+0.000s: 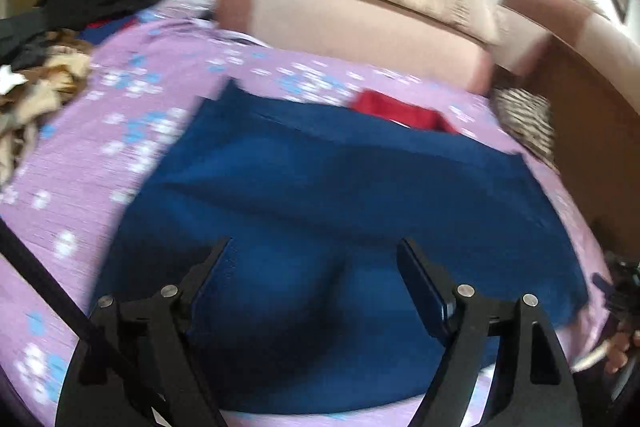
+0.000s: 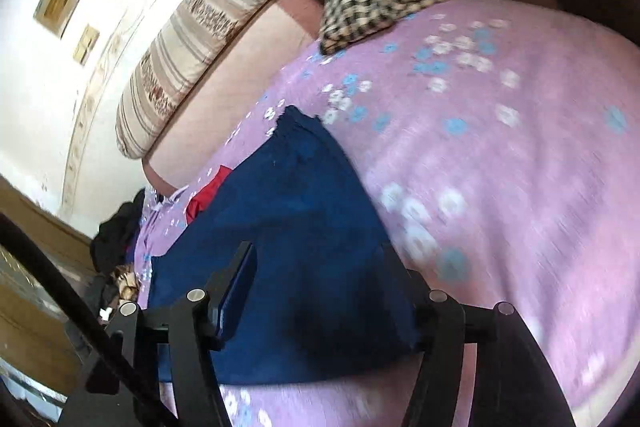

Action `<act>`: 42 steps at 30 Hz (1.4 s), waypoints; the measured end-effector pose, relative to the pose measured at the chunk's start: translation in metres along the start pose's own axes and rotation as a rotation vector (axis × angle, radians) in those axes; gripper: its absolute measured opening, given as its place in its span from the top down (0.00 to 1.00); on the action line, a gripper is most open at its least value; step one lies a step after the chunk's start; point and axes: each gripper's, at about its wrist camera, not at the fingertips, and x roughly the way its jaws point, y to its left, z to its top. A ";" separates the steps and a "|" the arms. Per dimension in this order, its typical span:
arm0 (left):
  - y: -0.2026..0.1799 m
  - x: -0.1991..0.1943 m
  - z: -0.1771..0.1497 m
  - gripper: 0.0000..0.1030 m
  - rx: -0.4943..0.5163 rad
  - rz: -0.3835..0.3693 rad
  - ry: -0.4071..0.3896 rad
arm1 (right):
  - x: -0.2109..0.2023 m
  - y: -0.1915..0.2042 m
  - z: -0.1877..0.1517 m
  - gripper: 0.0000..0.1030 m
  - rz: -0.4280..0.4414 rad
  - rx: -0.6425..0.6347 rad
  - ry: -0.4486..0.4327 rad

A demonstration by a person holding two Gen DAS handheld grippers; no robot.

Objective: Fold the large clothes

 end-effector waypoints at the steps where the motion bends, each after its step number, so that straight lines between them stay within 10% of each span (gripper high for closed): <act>1: -0.009 0.004 -0.003 0.22 0.004 -0.025 0.015 | -0.006 -0.004 -0.006 0.36 0.003 0.017 -0.003; 26: -0.068 0.126 0.032 0.21 0.010 0.112 0.161 | 0.053 -0.016 -0.026 0.34 0.140 0.153 0.095; 31: -0.073 0.128 0.031 0.19 0.041 0.146 0.139 | 0.079 -0.012 -0.025 0.79 0.163 0.141 0.125; 42: -0.073 0.121 0.027 0.23 0.022 0.200 0.119 | 0.088 -0.005 -0.014 0.92 0.193 0.180 0.090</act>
